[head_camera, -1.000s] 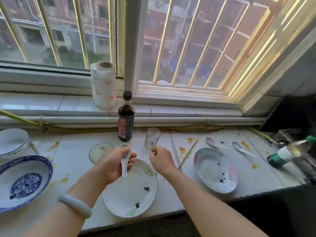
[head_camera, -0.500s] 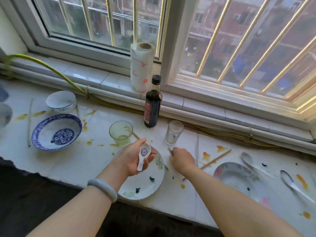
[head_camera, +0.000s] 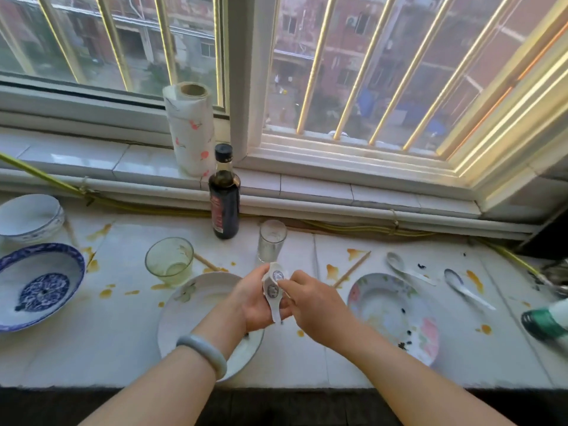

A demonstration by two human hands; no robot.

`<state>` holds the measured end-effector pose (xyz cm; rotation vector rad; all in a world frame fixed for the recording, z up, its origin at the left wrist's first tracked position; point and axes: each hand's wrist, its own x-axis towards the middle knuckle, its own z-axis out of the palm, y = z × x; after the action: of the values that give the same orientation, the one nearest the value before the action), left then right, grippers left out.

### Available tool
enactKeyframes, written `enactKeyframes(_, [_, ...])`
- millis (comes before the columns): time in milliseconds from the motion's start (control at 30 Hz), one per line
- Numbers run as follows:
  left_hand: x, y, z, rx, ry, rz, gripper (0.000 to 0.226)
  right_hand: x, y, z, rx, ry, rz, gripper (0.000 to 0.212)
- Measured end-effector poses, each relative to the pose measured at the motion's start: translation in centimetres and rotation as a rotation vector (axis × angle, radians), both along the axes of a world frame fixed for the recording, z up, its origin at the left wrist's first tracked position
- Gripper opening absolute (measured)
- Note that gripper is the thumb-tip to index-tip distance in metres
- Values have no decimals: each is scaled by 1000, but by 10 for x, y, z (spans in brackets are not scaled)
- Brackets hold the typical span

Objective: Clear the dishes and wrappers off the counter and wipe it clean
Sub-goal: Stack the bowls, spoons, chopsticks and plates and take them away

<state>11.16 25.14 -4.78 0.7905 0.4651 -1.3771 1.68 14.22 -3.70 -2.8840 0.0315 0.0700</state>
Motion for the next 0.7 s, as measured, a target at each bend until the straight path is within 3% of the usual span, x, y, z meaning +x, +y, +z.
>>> enactKeyframes(167, [-7, -24, -7, 24, 11, -49, 56, -22, -3, -4, -14, -6, -96, 15])
enactKeyframes(267, [-17, -34, -8, 22, -1, -112, 57, -34, -4, 1, -28, 23, -148, 19])
enactKeyframes(467, [-35, -60, -19, 152, -90, -115, 25, -54, -12, 13, 87, 70, -156, 30])
enactKeyframes(600, [-33, -88, -18, 182, -74, 21, 17, -52, -75, 6, 151, -105, -262, 39])
enactKeyframes(700, [-34, -107, -11, 210, -148, 54, 27, -47, -152, -4, 100, -76, -492, 40])
